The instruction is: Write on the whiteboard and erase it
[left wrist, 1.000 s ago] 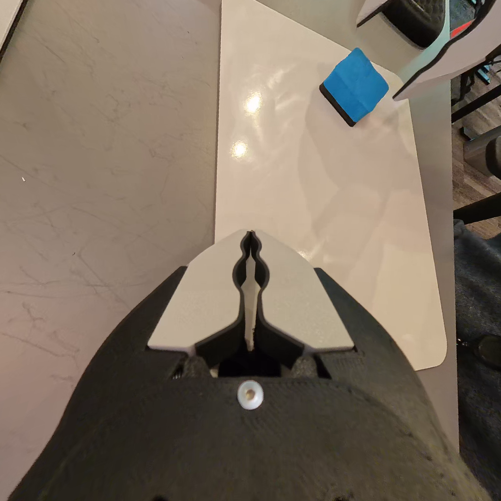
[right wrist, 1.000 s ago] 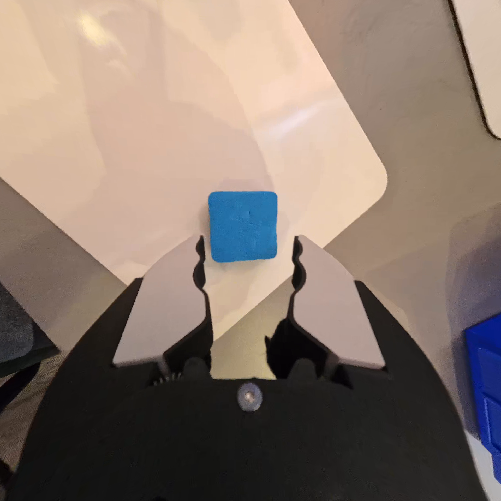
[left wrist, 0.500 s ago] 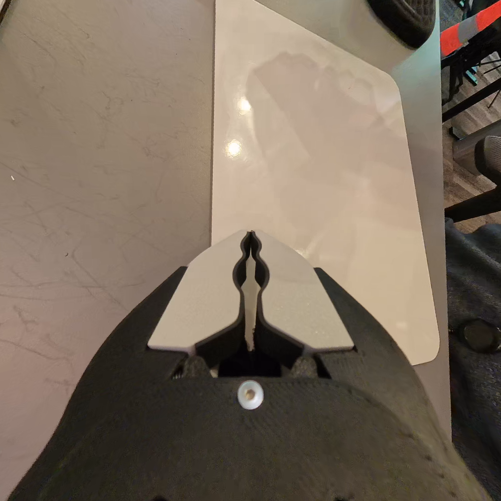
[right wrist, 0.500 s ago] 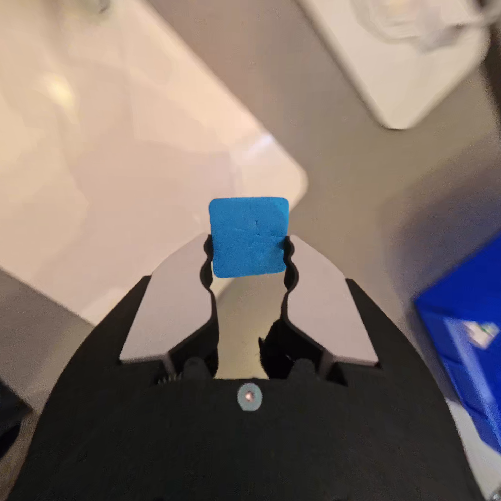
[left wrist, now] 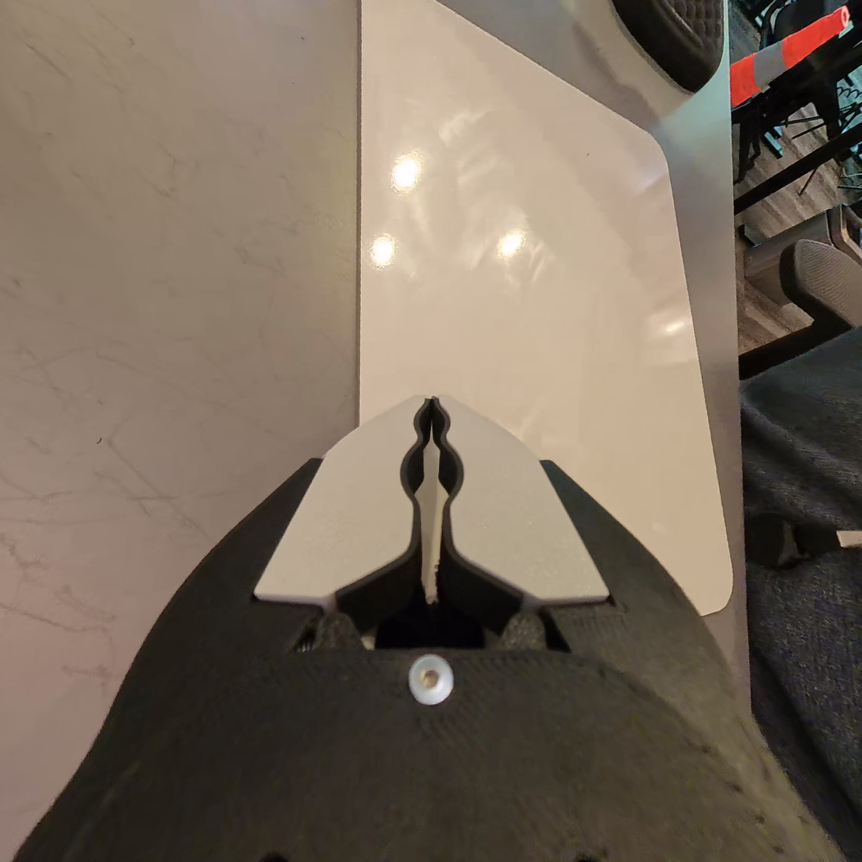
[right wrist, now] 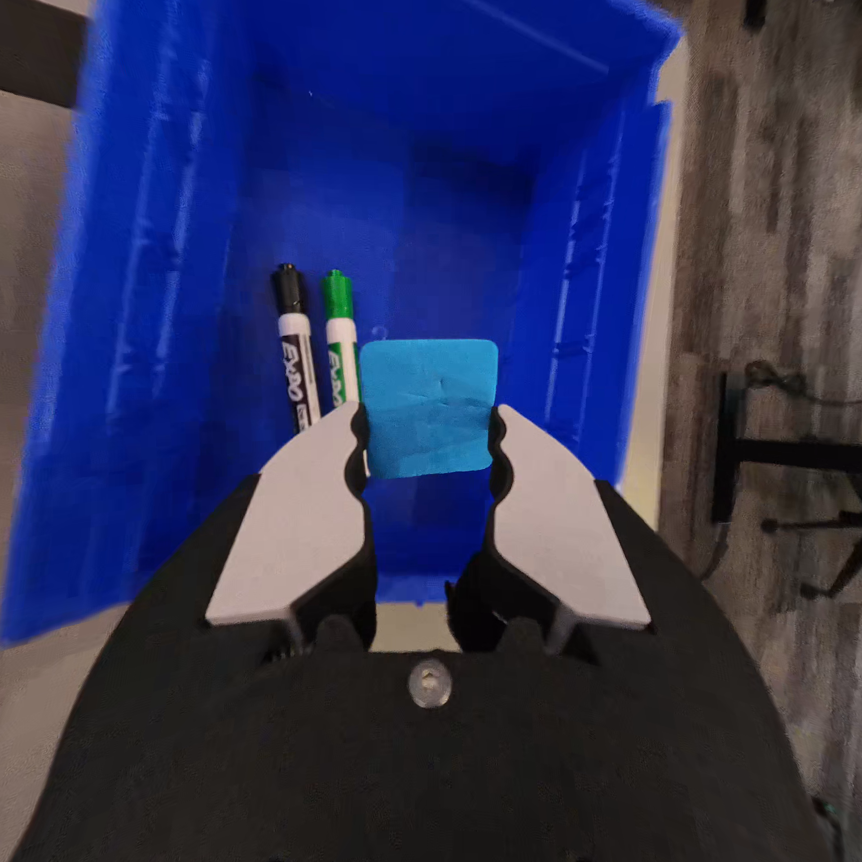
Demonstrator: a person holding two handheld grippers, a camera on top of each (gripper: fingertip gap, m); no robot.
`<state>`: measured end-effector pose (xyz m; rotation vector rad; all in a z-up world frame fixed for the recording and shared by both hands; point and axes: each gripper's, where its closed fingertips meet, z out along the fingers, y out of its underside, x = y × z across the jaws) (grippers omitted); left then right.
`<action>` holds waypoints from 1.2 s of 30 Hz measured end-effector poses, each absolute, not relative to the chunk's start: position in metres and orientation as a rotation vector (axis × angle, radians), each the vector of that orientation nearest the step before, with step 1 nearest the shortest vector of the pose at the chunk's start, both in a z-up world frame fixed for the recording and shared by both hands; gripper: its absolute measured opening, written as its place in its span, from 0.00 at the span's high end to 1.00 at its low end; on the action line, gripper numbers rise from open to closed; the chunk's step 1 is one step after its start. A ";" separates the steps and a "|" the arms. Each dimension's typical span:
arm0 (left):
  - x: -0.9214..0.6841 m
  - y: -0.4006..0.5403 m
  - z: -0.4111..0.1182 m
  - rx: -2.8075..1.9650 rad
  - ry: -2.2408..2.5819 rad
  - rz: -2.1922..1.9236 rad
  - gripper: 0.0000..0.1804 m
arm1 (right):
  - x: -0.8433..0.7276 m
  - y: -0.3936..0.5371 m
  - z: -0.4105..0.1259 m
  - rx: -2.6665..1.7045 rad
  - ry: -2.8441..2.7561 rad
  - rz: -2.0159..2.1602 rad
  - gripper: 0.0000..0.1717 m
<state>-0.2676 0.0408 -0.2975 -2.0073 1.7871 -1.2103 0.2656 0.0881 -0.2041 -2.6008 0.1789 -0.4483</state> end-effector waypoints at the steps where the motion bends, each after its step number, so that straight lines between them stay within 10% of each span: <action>1: -0.268 0.041 -0.297 -2.008 1.789 -1.214 1.00 | 0.271 0.094 -0.217 -2.624 0.208 -0.410 0.70; 11: -0.268 0.039 -0.297 -2.019 1.805 -1.255 1.00 | 0.301 0.100 -0.289 -2.797 0.260 -0.403 0.69; 24: -0.273 0.031 -0.293 -2.006 1.882 -1.281 0.91 | 0.164 0.039 -0.158 -2.462 -0.201 -0.482 0.61; 36: -0.319 0.067 -0.241 -1.995 1.566 -0.849 0.81 | -0.004 -0.035 -0.239 -2.382 -0.503 -0.224 0.59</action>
